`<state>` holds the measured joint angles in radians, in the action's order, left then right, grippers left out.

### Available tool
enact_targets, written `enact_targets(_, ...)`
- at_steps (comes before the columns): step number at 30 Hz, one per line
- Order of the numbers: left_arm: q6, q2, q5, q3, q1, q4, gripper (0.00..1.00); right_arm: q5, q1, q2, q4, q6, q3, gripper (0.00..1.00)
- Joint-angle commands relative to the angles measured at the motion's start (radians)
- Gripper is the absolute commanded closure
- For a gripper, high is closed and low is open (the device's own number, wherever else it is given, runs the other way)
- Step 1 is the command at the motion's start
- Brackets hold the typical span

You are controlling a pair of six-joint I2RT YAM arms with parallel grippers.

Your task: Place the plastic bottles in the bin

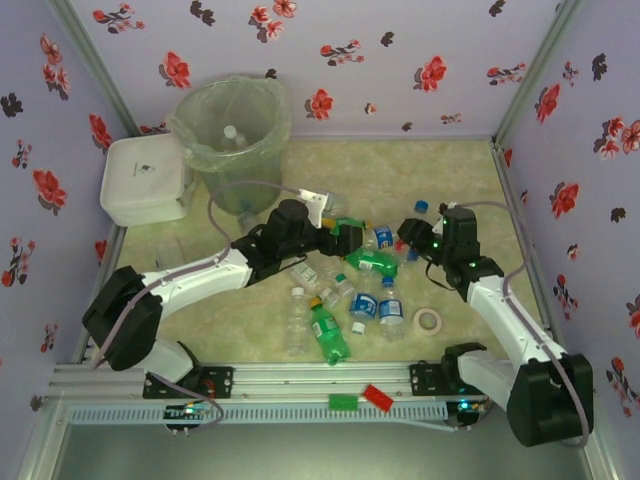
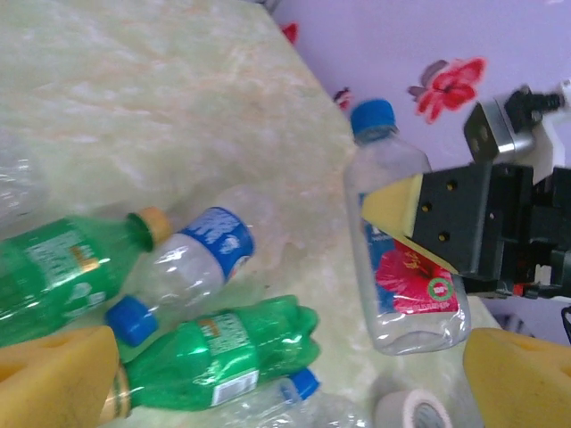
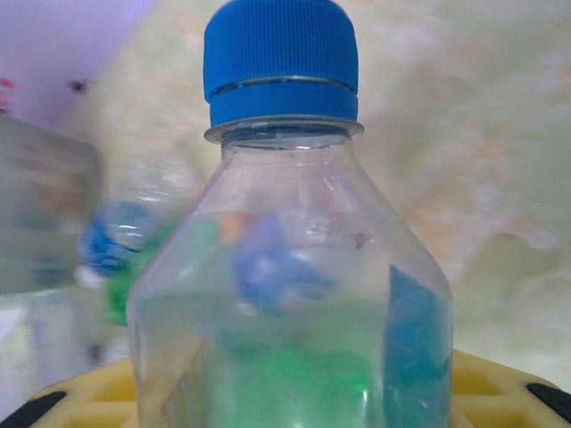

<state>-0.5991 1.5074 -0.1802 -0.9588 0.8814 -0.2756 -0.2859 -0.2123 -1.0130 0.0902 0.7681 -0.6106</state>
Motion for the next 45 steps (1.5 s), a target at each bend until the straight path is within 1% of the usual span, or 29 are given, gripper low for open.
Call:
enact_targets(1, 0.02, 0.019, -0.102, 0.007, 0.022, -0.109, 0.0, -0.049, -0.069, 0.013, -0.146, 0.114, -0.042, 0.51)
enact_targets(3, 0.038, 0.023, -0.119, -0.001, 0.033, -0.115, 0.0, -0.043, -0.114, -0.003, -0.181, 0.134, -0.065, 0.51)
enact_targets(7, 0.065, 0.025, -0.126, -0.013, 0.05, -0.097, 0.0, -0.044, -0.164, -0.029, -0.26, 0.178, -0.079, 0.52)
enact_targets(16, 0.076, 0.05, -0.125, -0.028, 0.059, -0.07, 0.02, -0.029, -0.241, -0.054, -0.277, 0.185, -0.109, 0.52)
enact_targets(20, 0.071, 0.062, -0.081, -0.034, 0.059, -0.074, 0.05, -0.011, -0.266, -0.053, -0.275, 0.186, -0.114, 0.52)
enact_targets(24, 0.074, 0.074, -0.043, -0.047, 0.06, -0.084, 0.11, 0.016, -0.294, -0.06, -0.27, 0.186, -0.122, 0.52)
enact_targets(29, 0.085, 0.087, -0.039, -0.07, 0.059, -0.076, 0.2, 0.077, -0.329, -0.068, -0.257, 0.17, -0.121, 0.52)
enact_targets(31, 0.088, 0.088, -0.036, -0.07, 0.06, -0.07, 0.28, 0.109, -0.344, -0.068, -0.25, 0.16, -0.122, 0.52)
enact_targets(35, 0.089, 0.081, -0.024, -0.061, 0.059, -0.063, 0.46, 0.135, -0.353, -0.073, -0.249, 0.159, -0.12, 0.5)
enact_targets(36, 0.088, 0.078, -0.02, -0.058, 0.059, -0.063, 0.49, 0.138, -0.355, -0.072, -0.251, 0.16, -0.12, 0.49)
enact_targets(40, 0.088, 0.069, -0.006, -0.049, 0.059, -0.06, 0.57, 0.141, -0.357, -0.073, -0.256, 0.161, -0.125, 0.43)
enact_targets(41, 0.088, 0.067, -0.003, -0.046, 0.059, -0.059, 0.58, 0.14, -0.357, -0.073, -0.256, 0.159, -0.129, 0.38)
enact_targets(43, 0.09, 0.062, 0.003, -0.042, 0.059, -0.059, 0.58, 0.141, -0.357, -0.069, -0.246, 0.15, -0.137, 0.26)
enact_targets(45, 0.091, 0.054, 0.018, -0.036, 0.057, -0.055, 0.58, 0.16, -0.355, -0.053, -0.205, 0.121, -0.158, 0.14)
